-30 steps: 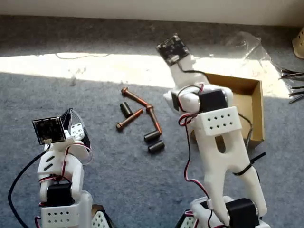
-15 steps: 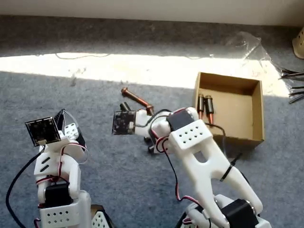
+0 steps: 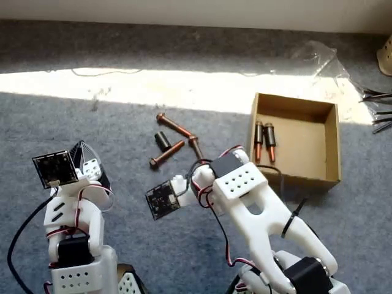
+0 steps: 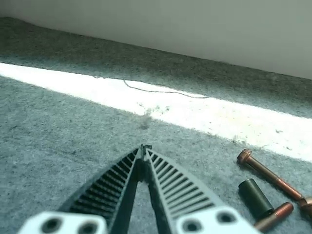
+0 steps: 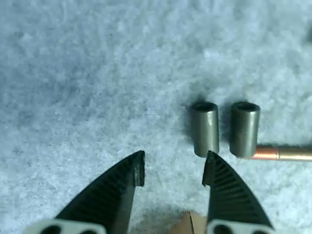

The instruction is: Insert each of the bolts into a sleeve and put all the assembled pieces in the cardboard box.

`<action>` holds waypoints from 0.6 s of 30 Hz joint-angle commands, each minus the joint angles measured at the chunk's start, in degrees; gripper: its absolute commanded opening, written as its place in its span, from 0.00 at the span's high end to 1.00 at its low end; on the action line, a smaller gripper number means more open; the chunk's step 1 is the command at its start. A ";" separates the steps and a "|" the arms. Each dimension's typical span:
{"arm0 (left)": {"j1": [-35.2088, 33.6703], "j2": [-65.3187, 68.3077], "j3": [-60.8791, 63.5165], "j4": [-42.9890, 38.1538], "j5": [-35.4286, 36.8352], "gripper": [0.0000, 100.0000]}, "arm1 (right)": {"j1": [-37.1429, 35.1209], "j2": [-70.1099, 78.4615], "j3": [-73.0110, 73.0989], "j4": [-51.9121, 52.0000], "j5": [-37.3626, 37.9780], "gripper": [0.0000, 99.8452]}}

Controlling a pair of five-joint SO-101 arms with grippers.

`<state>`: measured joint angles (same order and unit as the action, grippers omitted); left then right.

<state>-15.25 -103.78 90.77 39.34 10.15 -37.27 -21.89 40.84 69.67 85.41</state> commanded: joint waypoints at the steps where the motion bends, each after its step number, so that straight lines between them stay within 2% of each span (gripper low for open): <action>1: -0.48 -0.66 -1.01 -1.32 -0.44 0.99 | -1.63 -1.54 -0.31 -0.13 1.23 0.82; 6: -0.48 -0.66 -1.01 -1.32 -0.44 0.99 | -2.15 -1.45 -0.04 -7.25 1.05 0.82; 12: -0.48 -0.66 -1.01 -1.32 -0.44 0.99 | -2.15 -0.57 1.01 -9.63 1.23 0.82; 18: -0.48 -0.66 -0.92 -1.32 -0.44 0.99 | -2.24 6.37 0.66 -12.79 0.88 0.82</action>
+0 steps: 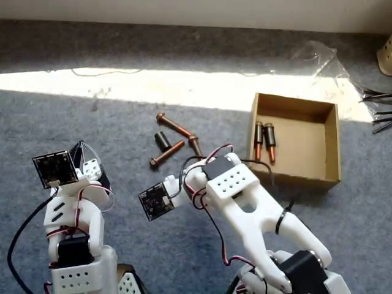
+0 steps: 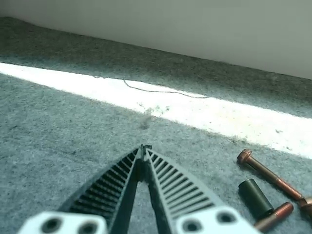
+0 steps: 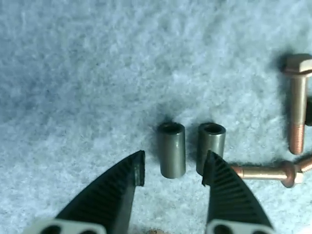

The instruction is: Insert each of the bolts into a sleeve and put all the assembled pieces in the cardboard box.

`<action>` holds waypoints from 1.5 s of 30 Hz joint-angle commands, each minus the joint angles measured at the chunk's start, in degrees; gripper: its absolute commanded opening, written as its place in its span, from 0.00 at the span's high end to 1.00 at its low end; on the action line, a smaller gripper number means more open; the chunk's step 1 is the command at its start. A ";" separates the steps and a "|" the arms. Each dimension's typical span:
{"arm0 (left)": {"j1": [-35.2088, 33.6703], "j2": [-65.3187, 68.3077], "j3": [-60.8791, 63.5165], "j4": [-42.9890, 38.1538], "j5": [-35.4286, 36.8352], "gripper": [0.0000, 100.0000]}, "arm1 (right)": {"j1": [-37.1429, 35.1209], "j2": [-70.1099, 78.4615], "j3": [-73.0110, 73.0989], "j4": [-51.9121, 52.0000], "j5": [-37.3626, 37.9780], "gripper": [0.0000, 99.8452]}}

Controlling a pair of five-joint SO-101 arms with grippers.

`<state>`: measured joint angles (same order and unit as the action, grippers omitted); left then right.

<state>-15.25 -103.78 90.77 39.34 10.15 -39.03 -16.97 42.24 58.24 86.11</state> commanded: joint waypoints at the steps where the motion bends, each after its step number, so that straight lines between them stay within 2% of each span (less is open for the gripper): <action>1: -0.48 -0.66 -0.92 -1.32 -0.44 0.99 | -0.48 2.07 -0.75 -1.27 0.18 0.82; 25: -0.40 -0.66 -0.66 -1.32 -0.44 0.99 | 3.65 9.89 -0.84 -1.71 0.00 0.82; 28: -0.40 -0.66 -0.57 -1.32 -0.44 0.99 | 3.38 9.80 -1.01 -2.15 -4.57 0.82; 32: -0.40 -0.66 -0.57 -1.32 -0.44 0.99 | 3.30 10.24 -0.75 -8.22 -11.43 0.82; 36: -0.40 -0.66 -0.57 -1.32 -0.44 0.99 | 3.38 10.24 -0.48 -13.76 -17.67 0.89; 39: -0.40 -0.66 -0.57 -1.32 -0.44 0.99 | 3.47 10.24 -0.48 -14.29 -19.78 0.93; 45: -0.40 -0.66 -0.48 -1.32 -0.44 0.99 | 3.56 10.24 -0.31 -14.29 -19.87 0.93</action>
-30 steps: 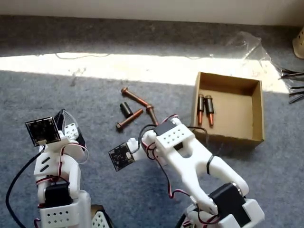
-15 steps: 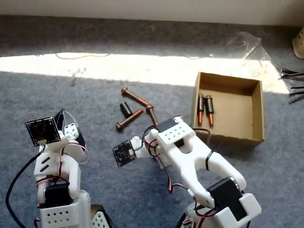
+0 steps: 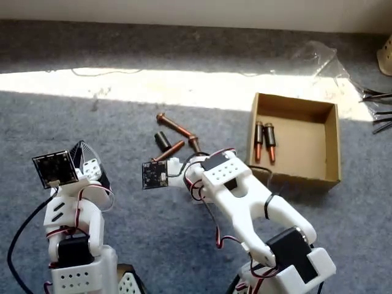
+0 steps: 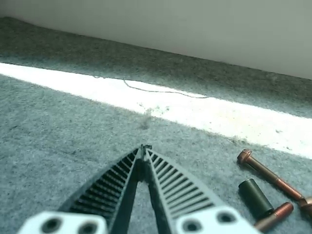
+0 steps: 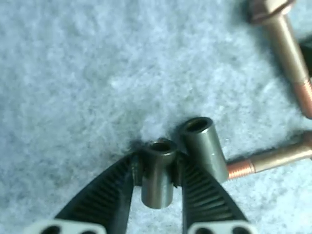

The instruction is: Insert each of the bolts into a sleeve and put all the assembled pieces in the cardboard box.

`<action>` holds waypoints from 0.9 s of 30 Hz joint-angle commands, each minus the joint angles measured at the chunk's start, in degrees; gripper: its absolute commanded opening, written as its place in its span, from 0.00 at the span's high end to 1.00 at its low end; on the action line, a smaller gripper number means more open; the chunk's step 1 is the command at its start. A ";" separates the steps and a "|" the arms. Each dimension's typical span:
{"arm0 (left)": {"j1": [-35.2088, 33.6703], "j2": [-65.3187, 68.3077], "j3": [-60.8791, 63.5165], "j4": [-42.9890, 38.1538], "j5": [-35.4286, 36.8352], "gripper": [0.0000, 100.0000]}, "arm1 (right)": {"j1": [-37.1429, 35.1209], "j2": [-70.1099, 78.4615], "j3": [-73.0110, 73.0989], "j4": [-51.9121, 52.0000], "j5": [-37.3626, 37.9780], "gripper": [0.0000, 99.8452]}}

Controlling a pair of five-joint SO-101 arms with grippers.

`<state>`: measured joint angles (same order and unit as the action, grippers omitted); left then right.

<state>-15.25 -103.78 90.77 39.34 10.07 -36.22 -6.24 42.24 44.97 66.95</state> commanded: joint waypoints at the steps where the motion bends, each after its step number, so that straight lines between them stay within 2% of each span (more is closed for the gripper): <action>1: -0.40 -0.66 -0.48 -1.32 -0.35 0.99 | 0.75 -0.66 -0.31 -1.01 -0.70 0.93; 3: -0.40 -0.66 -0.48 -1.32 -0.35 0.99 | 0.75 -1.01 -0.31 -0.92 -0.70 0.93; 6: -0.40 -0.66 -0.40 -1.32 -0.35 0.99 | 0.75 -1.10 -0.40 -0.92 -0.79 1.00; 8: -0.40 -0.66 -0.40 -1.32 -0.35 0.99 | 0.75 -1.10 -0.75 -0.04 -1.49 0.99; 12: -0.40 -0.66 -0.40 -1.32 -0.35 0.99 | 0.75 -1.36 -3.30 6.37 -7.12 0.99; 19: -0.40 -0.66 -0.40 -1.32 -0.35 0.99 | 0.66 -5.93 -12.18 16.22 -10.29 0.99; 27: -0.40 -0.66 -0.40 -1.32 -0.35 0.99 | 0.57 -13.85 -14.20 16.48 -19.08 0.99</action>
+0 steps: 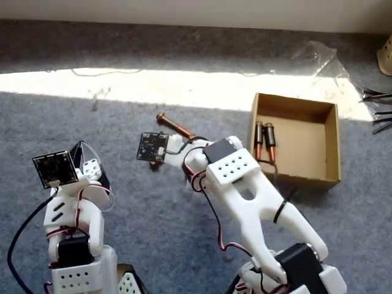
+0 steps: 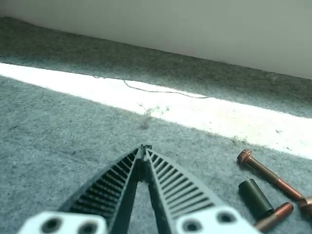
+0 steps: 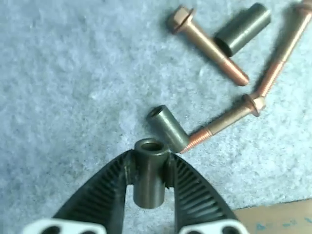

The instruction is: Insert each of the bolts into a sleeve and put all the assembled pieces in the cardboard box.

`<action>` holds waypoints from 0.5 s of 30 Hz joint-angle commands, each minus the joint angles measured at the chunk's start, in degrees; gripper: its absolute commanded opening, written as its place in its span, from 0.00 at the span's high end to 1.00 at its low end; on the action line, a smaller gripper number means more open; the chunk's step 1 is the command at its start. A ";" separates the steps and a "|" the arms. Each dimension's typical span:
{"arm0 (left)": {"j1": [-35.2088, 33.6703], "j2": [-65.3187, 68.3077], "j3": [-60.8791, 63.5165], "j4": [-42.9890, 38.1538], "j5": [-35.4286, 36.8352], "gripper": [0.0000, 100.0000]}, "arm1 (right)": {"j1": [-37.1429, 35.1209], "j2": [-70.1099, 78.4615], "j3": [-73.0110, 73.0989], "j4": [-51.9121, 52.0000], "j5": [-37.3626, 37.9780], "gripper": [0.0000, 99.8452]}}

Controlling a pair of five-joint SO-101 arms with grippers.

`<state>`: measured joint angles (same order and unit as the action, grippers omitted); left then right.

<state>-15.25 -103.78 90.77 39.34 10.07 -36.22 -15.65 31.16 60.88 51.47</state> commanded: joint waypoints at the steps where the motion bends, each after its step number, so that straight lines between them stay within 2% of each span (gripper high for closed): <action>1: -0.40 -0.66 -0.40 -1.32 -0.35 0.99 | 0.57 -5.23 -3.12 0.57 -4.92 0.99; 15: -0.13 -0.66 -0.40 -1.32 -0.35 0.99 | 2.24 -14.11 -2.86 0.48 -29.27 0.99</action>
<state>-15.25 -103.78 90.77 39.34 10.07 -36.22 -26.37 31.16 60.97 26.42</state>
